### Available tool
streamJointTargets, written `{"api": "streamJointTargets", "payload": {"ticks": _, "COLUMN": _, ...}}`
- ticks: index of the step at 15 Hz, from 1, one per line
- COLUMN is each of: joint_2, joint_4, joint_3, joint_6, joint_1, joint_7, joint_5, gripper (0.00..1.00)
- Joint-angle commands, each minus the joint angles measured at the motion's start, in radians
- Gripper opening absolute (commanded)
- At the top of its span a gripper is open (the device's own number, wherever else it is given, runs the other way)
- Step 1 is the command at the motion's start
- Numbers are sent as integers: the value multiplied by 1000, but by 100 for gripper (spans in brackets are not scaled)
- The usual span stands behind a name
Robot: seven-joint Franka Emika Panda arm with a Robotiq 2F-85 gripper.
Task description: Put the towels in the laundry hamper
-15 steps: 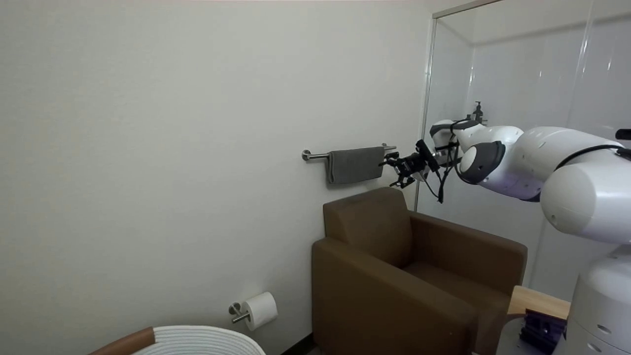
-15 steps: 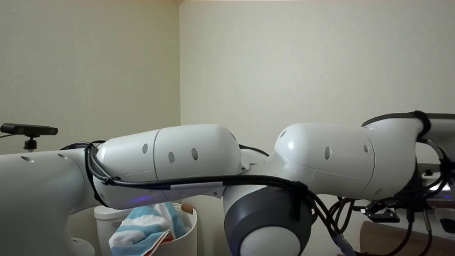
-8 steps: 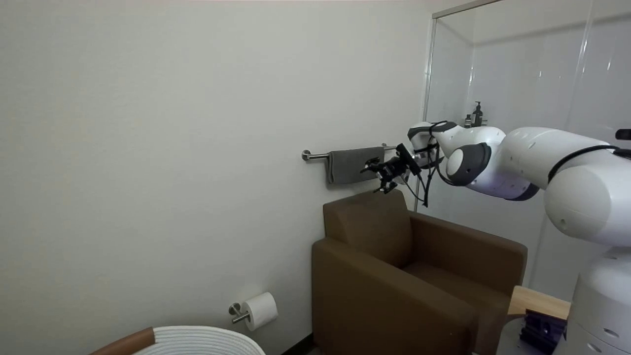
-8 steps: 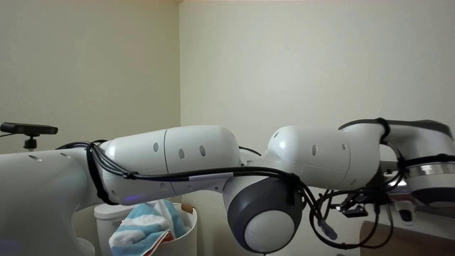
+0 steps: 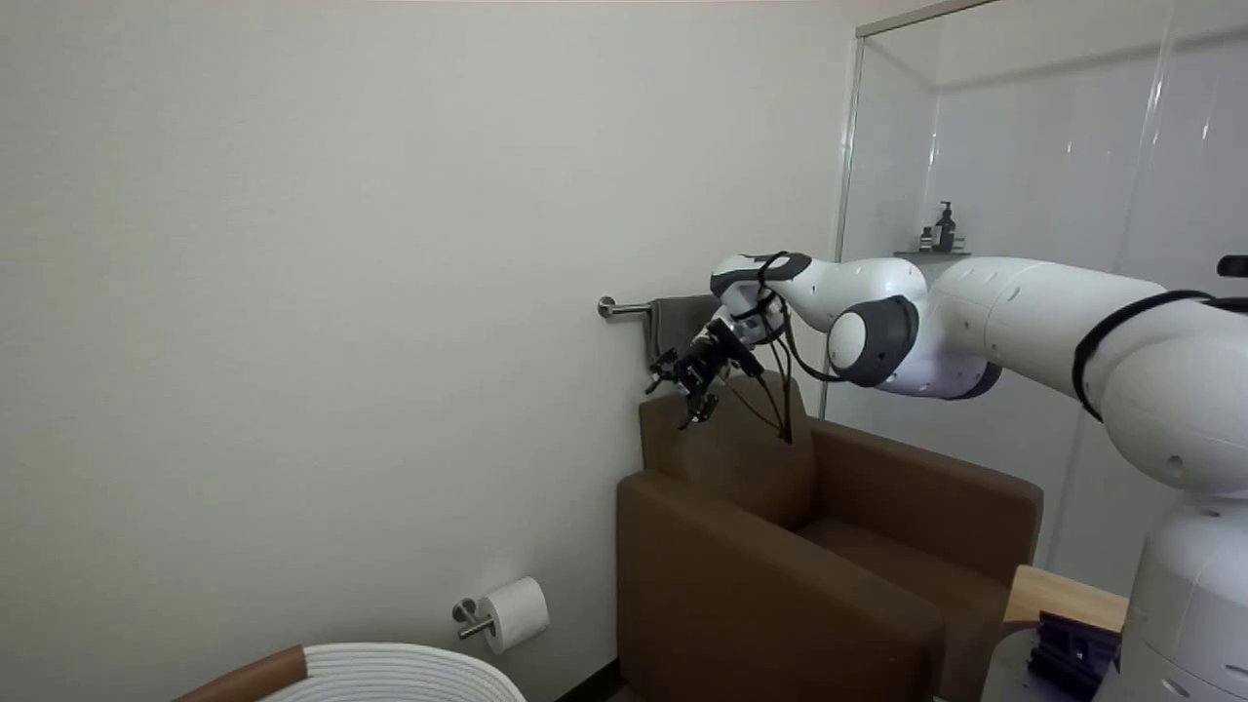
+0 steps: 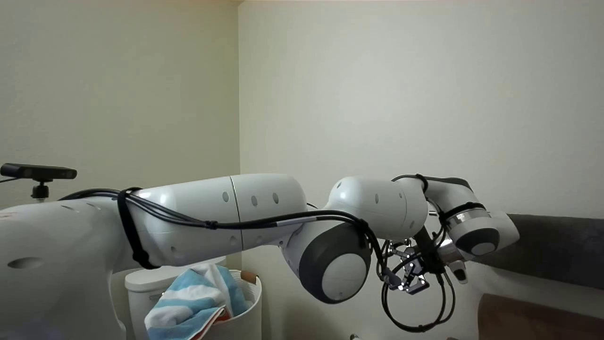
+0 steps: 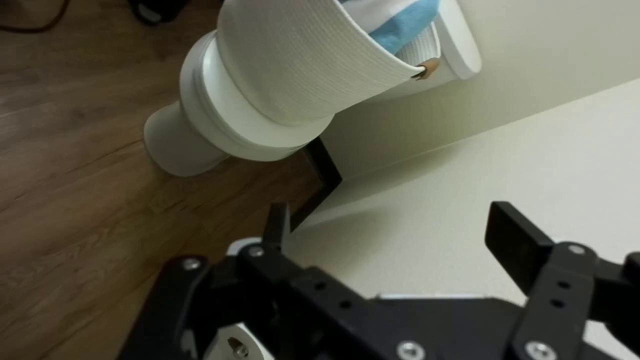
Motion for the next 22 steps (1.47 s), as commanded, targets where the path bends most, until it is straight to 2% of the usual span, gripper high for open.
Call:
{"api": "streamJointTargets", "payload": {"ticks": 1, "joint_2": -33, "joint_4": 4, "joint_3": -29, "joint_6": 30, "joint_1": 33, "joint_7": -130, "joint_5": -111, "gripper": 100}}
{"api": "streamJointTargets", "payload": {"ticks": 7, "joint_2": -92, "joint_4": 20, "joint_3": -38, "joint_6": 97, "joint_1": 27, "joint_7": -316, "joint_5": -275, "gripper": 100}}
{"api": "streamJointTargets", "payload": {"ticks": 8, "joint_2": -98, "joint_4": 20, "joint_3": -11, "joint_6": 80, "joint_1": -7, "joint_7": -280, "joint_5": -248, "gripper": 100}}
{"api": "streamJointTargets", "payload": {"ticks": 9, "joint_2": -78, "joint_4": 16, "joint_3": -9, "joint_6": 84, "joint_1": 26, "joint_7": -251, "joint_5": -252, "gripper": 100}}
{"api": "streamJointTargets", "payload": {"ticks": 12, "joint_2": -96, "joint_4": 17, "joint_3": -7, "joint_6": 83, "joint_1": -6, "joint_7": -253, "joint_5": -251, "gripper": 100}}
{"api": "streamJointTargets", "payload": {"ticks": 17, "joint_2": -96, "joint_4": 17, "joint_3": -4, "joint_6": 83, "joint_1": -5, "joint_7": -253, "joint_5": -251, "gripper": 100}}
{"api": "streamJointTargets", "payload": {"ticks": 22, "joint_2": -107, "joint_4": 19, "joint_3": -78, "joint_6": 198, "joint_1": 118, "joint_7": -307, "joint_5": -386, "gripper": 100}}
